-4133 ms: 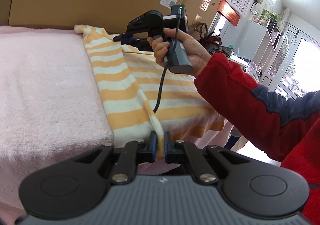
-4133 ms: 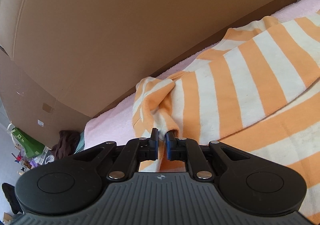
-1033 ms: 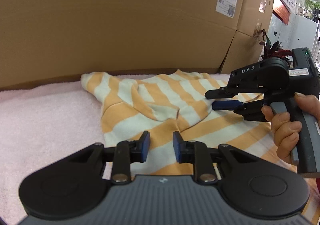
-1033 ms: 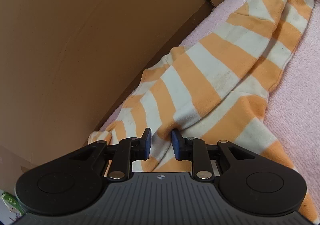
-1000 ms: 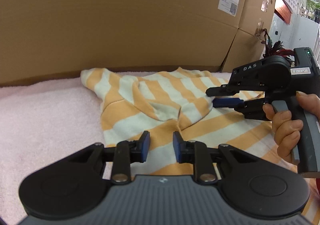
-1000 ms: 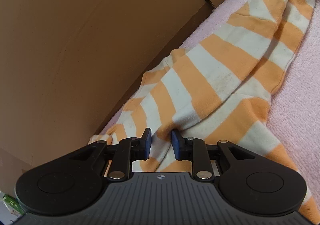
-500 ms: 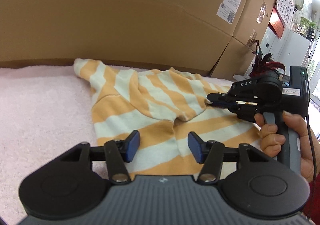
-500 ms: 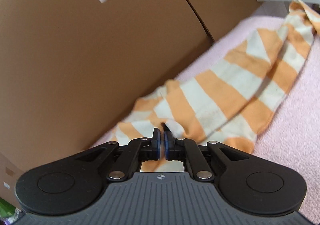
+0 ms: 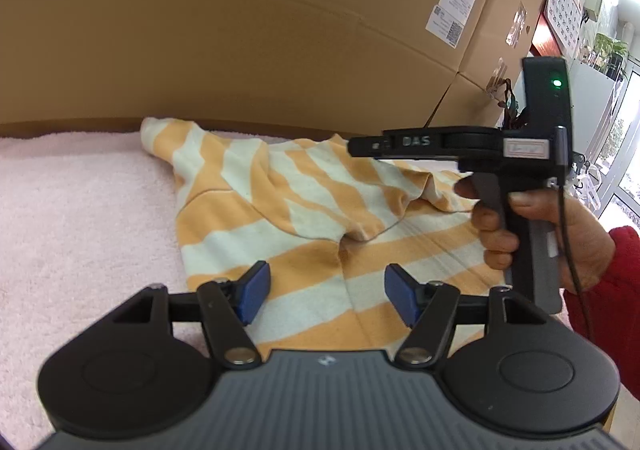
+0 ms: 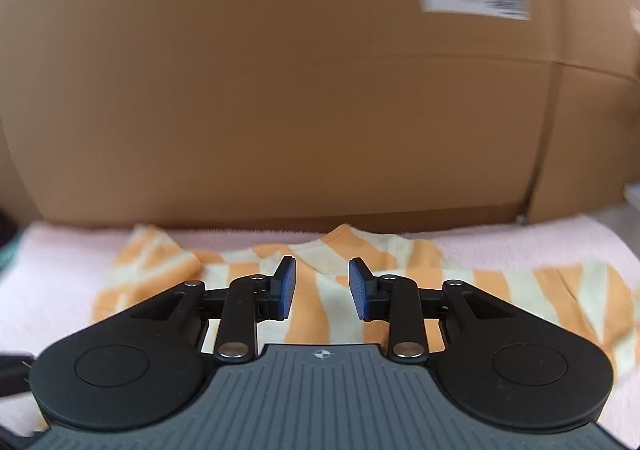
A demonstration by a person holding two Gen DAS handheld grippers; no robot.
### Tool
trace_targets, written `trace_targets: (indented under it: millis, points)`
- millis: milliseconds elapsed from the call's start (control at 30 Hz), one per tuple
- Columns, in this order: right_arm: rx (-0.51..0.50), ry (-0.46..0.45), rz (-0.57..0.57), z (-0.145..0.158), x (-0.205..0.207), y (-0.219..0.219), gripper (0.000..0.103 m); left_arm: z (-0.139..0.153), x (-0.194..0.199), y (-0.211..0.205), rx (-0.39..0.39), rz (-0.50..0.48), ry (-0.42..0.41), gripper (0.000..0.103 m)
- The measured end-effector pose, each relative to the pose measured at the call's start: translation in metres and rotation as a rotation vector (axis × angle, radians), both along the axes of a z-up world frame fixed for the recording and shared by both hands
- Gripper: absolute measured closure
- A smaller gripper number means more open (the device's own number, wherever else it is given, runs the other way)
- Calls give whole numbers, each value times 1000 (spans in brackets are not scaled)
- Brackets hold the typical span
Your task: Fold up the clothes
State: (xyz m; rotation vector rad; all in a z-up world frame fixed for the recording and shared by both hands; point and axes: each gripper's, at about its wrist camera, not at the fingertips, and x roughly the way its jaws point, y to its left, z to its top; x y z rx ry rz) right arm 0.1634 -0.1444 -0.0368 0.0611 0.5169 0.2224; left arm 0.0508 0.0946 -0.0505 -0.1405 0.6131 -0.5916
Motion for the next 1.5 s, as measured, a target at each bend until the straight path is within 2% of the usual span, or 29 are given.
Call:
trace_targets:
  millis: [100,167,200,333,367,467,567,600,700,800,833,900,967,1000,1033,1100,1133,1167,1200,1233,1300,1367,1400,1500]
  points:
    - [-1,34,53,-9,21,11,73,0,0,0,1,-1,0,36]
    - [-14,47,36,-11,33,15,98,0,0,-1,6,-2,-1,36]
    - [-1,51,27,-10,39,14,99,0,-1,-1,10,-2,-3,36]
    - [124,35,-82,-6,31,-2,100,1,-2,-4,26,-8,-7,33]
    - [131,40,-115,-9,33,-6,100,1,-2,-5,30,-10,-8,31]
    - [166,85,-121,-22,39,-12,100,1,-2,-5,30,-13,-7,30]
    - [146,45,-179,-14,29,-11,97,1,-1,-6,32,-15,-7,30]
    - [133,11,-210,-7,21,-10,91,1,-2,-6,35,-14,-8,30]
    - [210,-32,-57,9,-1,2,91,1,-2,-7,42,-13,-10,29]
    - [415,126,196,4,5,19,93,1,-1,-8,46,-16,-11,27]
    - [441,174,225,-2,10,26,92,1,-2,-9,58,-13,-15,24]
    - [441,241,216,-13,16,31,92,3,-6,-13,89,-8,-23,22]
    - [404,268,146,-23,14,23,93,7,-13,-16,124,-3,-31,22]
    - [406,267,106,-26,14,15,103,9,-17,-18,142,0,-35,22]
    - [417,260,64,-29,13,4,103,11,-20,-20,160,3,-39,22]
    - [404,226,-35,-29,7,-16,103,16,-28,-16,108,3,-22,22]
    - [416,219,-49,-28,2,-23,103,16,-30,-16,97,1,-20,21]
    - [440,219,-44,-27,-3,-29,100,13,-31,-18,115,3,-17,21]
    - [474,225,-21,-25,-9,-32,93,10,-31,-21,137,7,-15,21]
    - [512,236,28,-25,-14,-33,91,6,-31,-24,158,10,-12,21]
    - [526,274,105,-30,-21,-28,90,5,-31,-24,172,19,-15,20]
    - [526,314,174,-36,-26,-22,90,5,-32,-24,184,28,-18,19]
    - [533,318,162,-38,-30,-25,103,4,-32,-24,190,33,-19,19]
    - [536,282,87,-36,-42,-32,103,6,-43,-27,203,21,-22,19]
